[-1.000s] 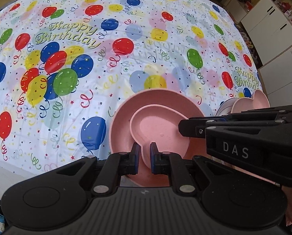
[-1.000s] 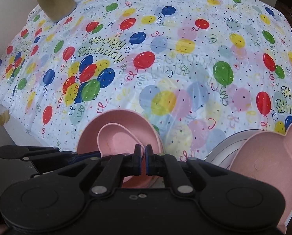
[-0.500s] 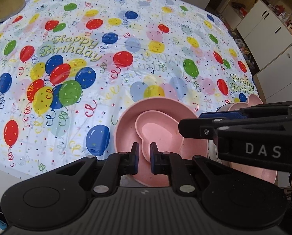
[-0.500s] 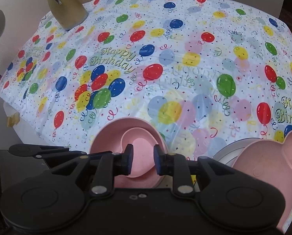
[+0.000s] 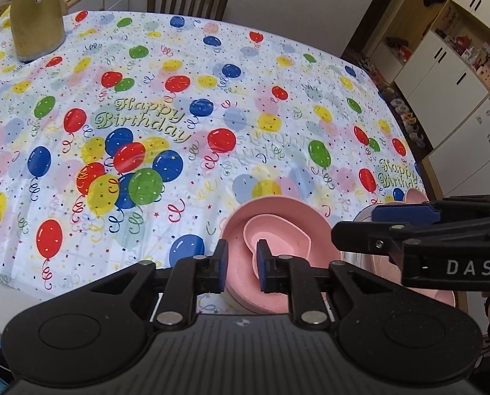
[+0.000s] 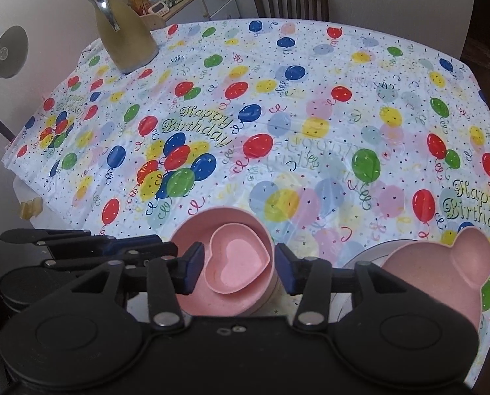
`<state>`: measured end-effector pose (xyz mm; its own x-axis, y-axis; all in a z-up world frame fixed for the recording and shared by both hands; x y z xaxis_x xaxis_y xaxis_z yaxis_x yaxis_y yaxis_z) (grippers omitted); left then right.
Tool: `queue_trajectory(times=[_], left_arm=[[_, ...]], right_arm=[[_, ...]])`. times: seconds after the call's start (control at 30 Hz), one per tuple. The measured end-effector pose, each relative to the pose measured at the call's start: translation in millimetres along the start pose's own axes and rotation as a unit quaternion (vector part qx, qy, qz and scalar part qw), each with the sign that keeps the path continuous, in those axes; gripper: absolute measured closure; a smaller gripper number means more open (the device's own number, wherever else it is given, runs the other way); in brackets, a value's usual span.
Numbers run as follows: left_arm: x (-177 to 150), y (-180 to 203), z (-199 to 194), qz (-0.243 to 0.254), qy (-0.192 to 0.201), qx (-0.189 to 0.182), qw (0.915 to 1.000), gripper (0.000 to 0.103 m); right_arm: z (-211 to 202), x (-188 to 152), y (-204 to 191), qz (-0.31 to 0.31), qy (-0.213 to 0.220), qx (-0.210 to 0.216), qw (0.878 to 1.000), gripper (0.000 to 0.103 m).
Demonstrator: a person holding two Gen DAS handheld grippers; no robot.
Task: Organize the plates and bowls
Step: 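Lower the heart dish into the pink bowl and open both grippers, then move both grippers to the rim of the pink bowl stack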
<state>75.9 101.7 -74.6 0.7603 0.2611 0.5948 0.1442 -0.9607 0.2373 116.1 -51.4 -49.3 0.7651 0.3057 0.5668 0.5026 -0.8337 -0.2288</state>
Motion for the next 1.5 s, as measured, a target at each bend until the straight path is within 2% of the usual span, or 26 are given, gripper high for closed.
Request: queue_trajectory(times=[0.13,0.2,0.23,0.27,0.33,0.37,0.43,0.5,0.77,0.9,1.1,1.27,1.5], left_arm=[[-2,-4,-8,-0.004,0.009,0.001,1.0000,0.069],[-2,-5,-11,-0.006,0.016,0.003,0.9999,0.053],[-3,-6,-14,-0.006,0.022,0.005,0.9997,0.042],[-3,-6,-16,-0.006,0.026,0.006,0.9996,0.037],[-4,-7,-17,-0.008,0.028,0.002,0.9996,0.032],[-5,-8,-17,-0.011,0.028,0.002,0.9996,0.028],[-9,-9,-15,-0.016,0.026,0.006,0.9995,0.027],[-13,-10,-10,-0.022,0.017,0.005,0.9996,0.027],[-31,-21,15,-0.066,-0.024,0.010,0.9975,0.027],[-34,-24,29,-0.082,-0.035,0.015,0.9959,0.027],[-40,-27,48,-0.110,-0.051,0.019,0.9924,0.027],[-38,-31,50,-0.126,-0.042,0.026,0.9908,0.027],[-40,-38,56,-0.119,-0.051,0.050,0.9903,0.028]], right_arm=[[-10,-2,-1,-0.001,0.017,-0.004,1.000,0.040],[-14,-3,-1,0.003,0.022,-0.005,1.000,0.039],[-16,-4,-1,0.006,0.025,-0.004,1.000,0.034],[-19,-5,-1,0.008,0.030,-0.005,1.000,0.031],[-23,-7,1,0.011,0.041,-0.010,0.999,0.018],[-25,-8,1,0.014,0.046,-0.012,0.999,0.016],[-25,-12,4,0.023,0.050,-0.018,0.998,0.005],[-24,-17,8,0.036,0.050,-0.027,0.998,0.003],[8,-37,28,0.114,0.008,-0.063,0.991,0.004],[28,-42,33,0.143,-0.014,-0.076,0.987,0.009],[52,-40,32,0.151,-0.030,-0.087,0.984,0.016],[63,-37,29,0.146,-0.034,-0.087,0.985,0.023],[74,-38,31,0.144,-0.044,-0.093,0.984,0.030]])
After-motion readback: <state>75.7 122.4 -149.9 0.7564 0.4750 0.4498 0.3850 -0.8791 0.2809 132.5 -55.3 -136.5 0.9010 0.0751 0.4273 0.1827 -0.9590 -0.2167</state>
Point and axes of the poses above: each gripper's, at about its wrist camera, not at the fingertips, and z roughly the way its jaws point, y to its right, x to its top, the point moved 4 cm from there along z, roughly the way its jaws point, and after that the axes turned 8 degrees about y, right-handed, at the moved point
